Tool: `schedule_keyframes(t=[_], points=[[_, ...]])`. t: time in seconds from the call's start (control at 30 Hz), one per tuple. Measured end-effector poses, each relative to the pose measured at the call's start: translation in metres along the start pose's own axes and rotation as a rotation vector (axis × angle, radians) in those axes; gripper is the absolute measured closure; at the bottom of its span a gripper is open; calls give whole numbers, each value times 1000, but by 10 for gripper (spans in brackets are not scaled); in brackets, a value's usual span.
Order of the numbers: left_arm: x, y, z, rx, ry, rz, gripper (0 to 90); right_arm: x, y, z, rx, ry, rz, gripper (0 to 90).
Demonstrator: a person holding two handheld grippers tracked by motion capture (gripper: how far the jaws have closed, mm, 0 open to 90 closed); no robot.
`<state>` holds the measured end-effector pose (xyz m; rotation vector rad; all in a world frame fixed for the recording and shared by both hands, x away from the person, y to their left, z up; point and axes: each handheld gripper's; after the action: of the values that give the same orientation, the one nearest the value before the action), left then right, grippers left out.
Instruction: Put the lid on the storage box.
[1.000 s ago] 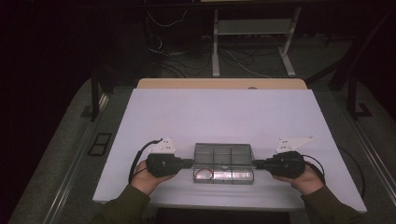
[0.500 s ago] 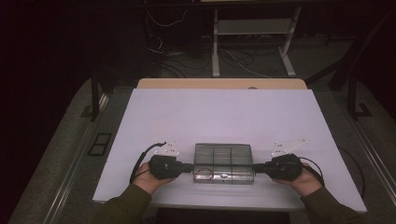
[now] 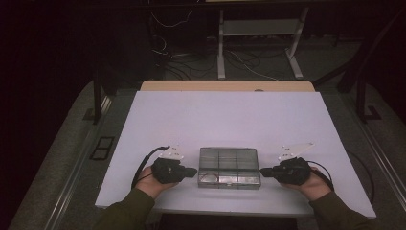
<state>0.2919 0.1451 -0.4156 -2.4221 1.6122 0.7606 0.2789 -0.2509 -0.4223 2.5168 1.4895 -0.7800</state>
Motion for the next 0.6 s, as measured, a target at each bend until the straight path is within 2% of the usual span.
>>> schedule_keyframes(t=[0.13, 0.27, 0.4, 0.47, 0.6], points=[[-5, -4, -1, -4, 23, -15, 857, -4, 2, -1, 8, 19, 12, 882], [-10, -8, -2, -6, 58, -33, 809, -7, 5, -2, 20, 45, 29, 801], [-17, -13, -2, -16, 85, -63, 713, -11, 10, -2, 44, 85, 55, 658], [-20, -16, -1, -20, 104, -87, 634, -13, 13, -2, 55, 101, 68, 587], [-28, -24, 3, -24, 119, -107, 526, -18, 20, 2, 96, 112, 90, 452]])
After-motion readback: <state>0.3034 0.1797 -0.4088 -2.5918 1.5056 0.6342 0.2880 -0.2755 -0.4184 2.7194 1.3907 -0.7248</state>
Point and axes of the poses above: each handheld gripper's, and its own axes: x roughly forward along the jaws, z roughly out of its underside, y roughly to its right, and after that the axes turned 14 degrees about y, right-handed
